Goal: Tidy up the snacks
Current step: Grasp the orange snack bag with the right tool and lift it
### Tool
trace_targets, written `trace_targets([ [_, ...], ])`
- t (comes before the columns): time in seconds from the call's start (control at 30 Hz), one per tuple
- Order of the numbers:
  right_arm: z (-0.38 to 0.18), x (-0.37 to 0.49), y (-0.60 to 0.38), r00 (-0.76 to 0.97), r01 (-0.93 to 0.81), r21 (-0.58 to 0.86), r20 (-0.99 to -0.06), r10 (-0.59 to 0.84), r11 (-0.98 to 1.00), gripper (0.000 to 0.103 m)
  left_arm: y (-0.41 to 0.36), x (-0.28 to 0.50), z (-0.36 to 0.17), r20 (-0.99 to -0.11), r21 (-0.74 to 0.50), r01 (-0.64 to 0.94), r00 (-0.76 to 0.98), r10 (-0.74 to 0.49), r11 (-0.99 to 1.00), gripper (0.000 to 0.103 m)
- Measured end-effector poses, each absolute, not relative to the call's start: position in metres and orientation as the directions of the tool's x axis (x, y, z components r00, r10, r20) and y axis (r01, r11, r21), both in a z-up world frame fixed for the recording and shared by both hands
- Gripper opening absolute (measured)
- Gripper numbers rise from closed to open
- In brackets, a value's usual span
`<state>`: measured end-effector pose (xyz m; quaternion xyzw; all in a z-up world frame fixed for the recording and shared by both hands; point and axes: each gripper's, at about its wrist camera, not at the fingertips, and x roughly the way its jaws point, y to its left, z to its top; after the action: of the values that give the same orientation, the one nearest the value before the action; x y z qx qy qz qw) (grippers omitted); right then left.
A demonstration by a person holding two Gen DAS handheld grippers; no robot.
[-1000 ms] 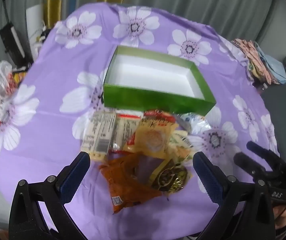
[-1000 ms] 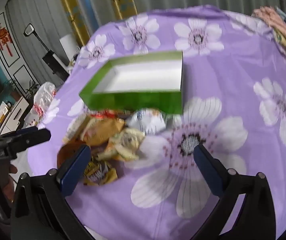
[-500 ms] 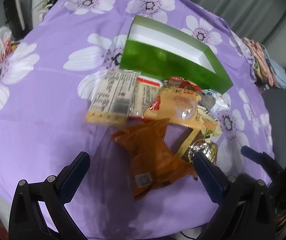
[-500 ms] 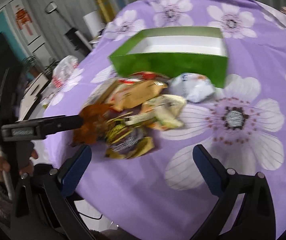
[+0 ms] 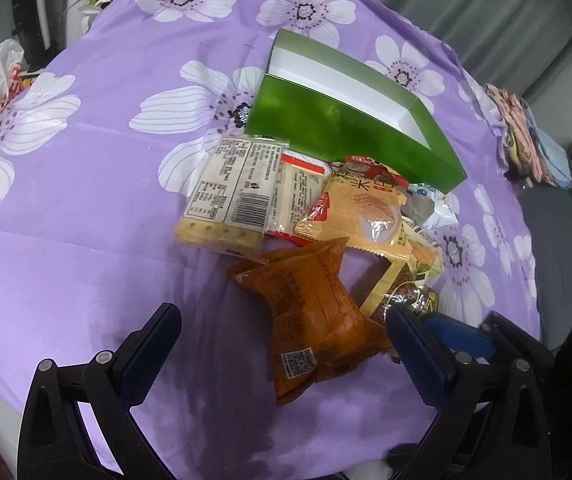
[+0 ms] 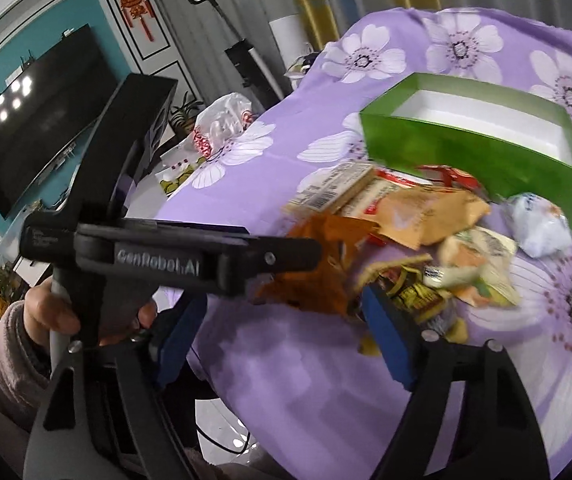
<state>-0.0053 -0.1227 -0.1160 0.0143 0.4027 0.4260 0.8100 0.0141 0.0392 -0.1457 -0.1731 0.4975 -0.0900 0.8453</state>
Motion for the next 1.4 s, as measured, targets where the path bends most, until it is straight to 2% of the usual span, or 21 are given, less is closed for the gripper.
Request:
trace_targets([
  [0.13, -0.116, -0.001, -0.115, 0.295, -0.692, 0.355, -0.655, 0.696, 0.628, 0.079, 0.036, 0.016, -0.147, -0.812, -0.376, 0.002, 0.481, -0.33, 0.927, 0.101],
  [0.23, -0.126, 0.007, -0.111, 0.28, -0.69, 0.352, -0.675, 0.682, 0.632, 0.076, 0.033, 0.017, -0.15, -0.811, -0.386, 0.012, 0.472, -0.345, 0.923, 0.089],
  [0.27, -0.129, 0.009, -0.107, 0.275, -0.693, 0.35, -0.68, 0.68, 0.63, 0.071, 0.032, 0.018, -0.152, -0.811, -0.393, 0.015, 0.466, -0.354, 0.919, 0.087],
  [0.43, -0.134, 0.011, -0.102, 0.28, -0.693, 0.322, -0.704, 0.652, 0.645, 0.068, 0.029, 0.019, -0.153, -0.807, -0.399, 0.033, 0.462, -0.368, 0.916, 0.084],
  [0.57, -0.137, 0.014, -0.1, 0.293, -0.689, 0.297, -0.72, 0.629, 0.662, 0.06, 0.025, 0.02, -0.154, -0.796, -0.427, 0.054, 0.451, -0.403, 0.903, 0.068],
  [0.7, -0.142, 0.017, -0.099, 0.311, -0.684, 0.258, -0.743, 0.592, 0.683, 0.049, 0.02, 0.021, -0.155, -0.794, -0.436, 0.06, 0.444, -0.415, 0.898, 0.062],
  [0.83, -0.144, 0.018, -0.099, 0.323, -0.679, 0.251, -0.743, 0.587, 0.69, 0.048, 0.02, 0.022, -0.157, -0.782, -0.48, 0.046, 0.43, -0.451, 0.876, 0.054],
  [1.07, -0.14, 0.012, -0.101, 0.346, -0.677, 0.249, -0.722, 0.599, 0.692, 0.046, 0.018, 0.017, -0.148, -0.783, -0.47, 0.038, 0.442, -0.437, 0.882, 0.048],
  [1.4, -0.119, 0.007, -0.105, 0.396, -0.685, 0.243, -0.667, 0.631, 0.687, 0.042, 0.017, 0.013, -0.119, -0.756, -0.453, 0.064, 0.502, -0.421, 0.889, 0.048],
])
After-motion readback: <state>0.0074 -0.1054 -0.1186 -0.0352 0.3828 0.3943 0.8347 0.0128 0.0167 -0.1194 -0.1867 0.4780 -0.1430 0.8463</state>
